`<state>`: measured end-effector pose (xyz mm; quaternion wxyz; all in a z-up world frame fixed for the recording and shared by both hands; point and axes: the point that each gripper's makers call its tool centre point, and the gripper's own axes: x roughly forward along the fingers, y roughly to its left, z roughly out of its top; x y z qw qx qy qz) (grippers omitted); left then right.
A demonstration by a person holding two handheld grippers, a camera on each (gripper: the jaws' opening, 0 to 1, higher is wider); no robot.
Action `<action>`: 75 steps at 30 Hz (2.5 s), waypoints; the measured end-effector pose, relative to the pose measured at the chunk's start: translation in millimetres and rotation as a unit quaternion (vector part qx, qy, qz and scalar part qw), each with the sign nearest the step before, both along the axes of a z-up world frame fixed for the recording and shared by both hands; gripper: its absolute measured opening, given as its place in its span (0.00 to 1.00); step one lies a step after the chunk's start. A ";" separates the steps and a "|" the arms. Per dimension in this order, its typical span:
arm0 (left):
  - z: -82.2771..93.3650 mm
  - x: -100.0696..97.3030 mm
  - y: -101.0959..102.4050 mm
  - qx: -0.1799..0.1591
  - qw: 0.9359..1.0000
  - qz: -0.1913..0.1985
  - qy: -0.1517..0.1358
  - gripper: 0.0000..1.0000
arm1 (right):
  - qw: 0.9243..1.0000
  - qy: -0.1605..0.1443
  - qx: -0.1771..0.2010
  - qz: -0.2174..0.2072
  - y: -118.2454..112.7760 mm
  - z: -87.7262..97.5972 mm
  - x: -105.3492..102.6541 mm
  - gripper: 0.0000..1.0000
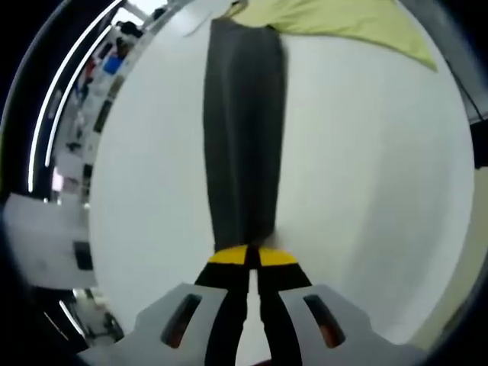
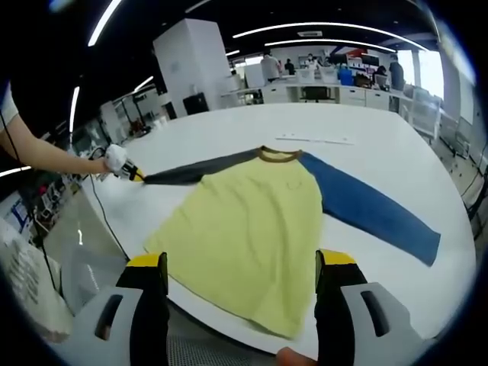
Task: Fold the garment on the visible template until the final outline fits inside the template.
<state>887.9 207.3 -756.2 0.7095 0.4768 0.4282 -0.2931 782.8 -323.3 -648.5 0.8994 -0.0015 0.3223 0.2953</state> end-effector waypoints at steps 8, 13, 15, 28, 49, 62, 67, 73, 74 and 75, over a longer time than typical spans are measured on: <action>-2.1 0.2 7.5 0.006 1.000 0.017 0.003 0.00 | 1.000 -0.001 0.000 0.002 -0.1 0.3 0.8 0.79; -5.0 -1.0 13.3 0.006 0.999 0.034 0.006 0.03 | 1.000 0.000 -0.001 0.003 0.7 -1.0 -0.9 0.79; -6.3 -2.8 15.5 0.002 0.999 0.043 0.008 0.05 | 1.000 0.001 -0.001 0.003 1.0 -1.3 -1.1 0.79; -3.8 -10.8 20.4 -0.022 0.996 0.083 0.003 0.29 | 1.000 -0.002 0.003 0.010 7.4 -0.8 1.1 0.79; 30.1 -15.9 -8.0 -0.150 0.974 0.164 -0.050 0.82 | 1.000 -0.008 0.014 0.015 12.6 -0.1 1.9 0.79; 86.9 -4.7 -60.6 -0.315 0.916 0.220 -0.117 0.99 | 1.000 -0.014 0.015 0.012 7.2 2.2 6.0 0.80; 99.2 -12.7 -80.9 -0.332 0.908 0.223 -0.126 0.99 | 1.000 -0.019 0.015 0.010 4.7 5.0 9.8 0.80; 110.8 -23.3 -112.8 -0.355 0.902 0.210 -0.128 0.99 | 0.999 -0.023 0.019 0.010 6.4 7.1 11.2 0.80; 114.0 -24.0 -117.7 -0.362 0.899 0.208 -0.129 0.99 | 0.999 -0.024 0.019 0.011 6.9 7.3 11.0 0.80; 116.2 -24.4 -120.2 -0.365 0.898 0.208 -0.131 0.99 | 0.999 -0.024 0.019 0.011 7.1 7.3 10.7 0.80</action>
